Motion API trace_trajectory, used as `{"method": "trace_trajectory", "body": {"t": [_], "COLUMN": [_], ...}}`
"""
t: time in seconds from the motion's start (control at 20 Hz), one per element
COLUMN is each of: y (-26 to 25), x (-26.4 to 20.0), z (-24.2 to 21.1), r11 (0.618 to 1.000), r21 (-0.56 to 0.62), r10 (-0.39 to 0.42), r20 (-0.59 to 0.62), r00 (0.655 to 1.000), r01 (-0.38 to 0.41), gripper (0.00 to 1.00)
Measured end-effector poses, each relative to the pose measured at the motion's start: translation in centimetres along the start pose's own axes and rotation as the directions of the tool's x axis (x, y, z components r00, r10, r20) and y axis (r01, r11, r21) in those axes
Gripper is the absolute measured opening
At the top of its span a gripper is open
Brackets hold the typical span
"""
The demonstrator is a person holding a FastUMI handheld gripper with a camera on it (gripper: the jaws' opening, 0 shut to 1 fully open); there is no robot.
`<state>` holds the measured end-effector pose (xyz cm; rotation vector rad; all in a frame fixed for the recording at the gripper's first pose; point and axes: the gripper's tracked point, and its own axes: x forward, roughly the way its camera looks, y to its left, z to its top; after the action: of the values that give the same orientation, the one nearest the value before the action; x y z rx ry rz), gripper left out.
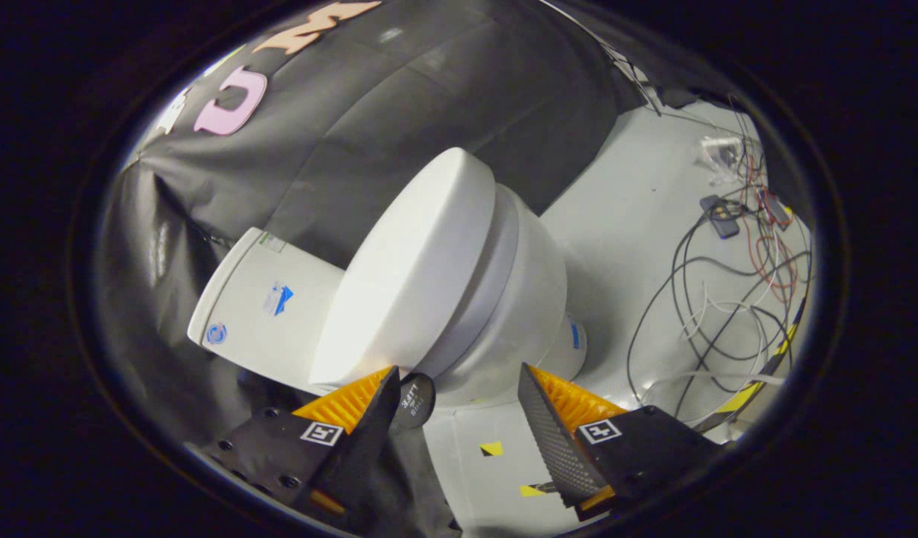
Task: Open the toilet lid.
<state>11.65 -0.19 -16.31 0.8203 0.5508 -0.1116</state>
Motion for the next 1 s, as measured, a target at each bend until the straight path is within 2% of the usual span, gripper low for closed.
{"method": "trace_trajectory", "body": {"t": [0.45, 0.75, 1.0], "y": [0.1, -1.6, -1.5], "x": [0.3, 0.0, -0.5], "z": [-0.8, -0.8, 0.2], "r11": [0.991, 0.961, 0.951], "r21": [0.122, 0.274, 0.302], "r10": [0.059, 0.037, 0.071], "r20": [-0.028, -0.032, -0.01], "r00": [0.998, 0.999, 0.997], "r01": [-0.055, -0.027, -0.064], "gripper": [0.97, 0.97, 0.95]}}
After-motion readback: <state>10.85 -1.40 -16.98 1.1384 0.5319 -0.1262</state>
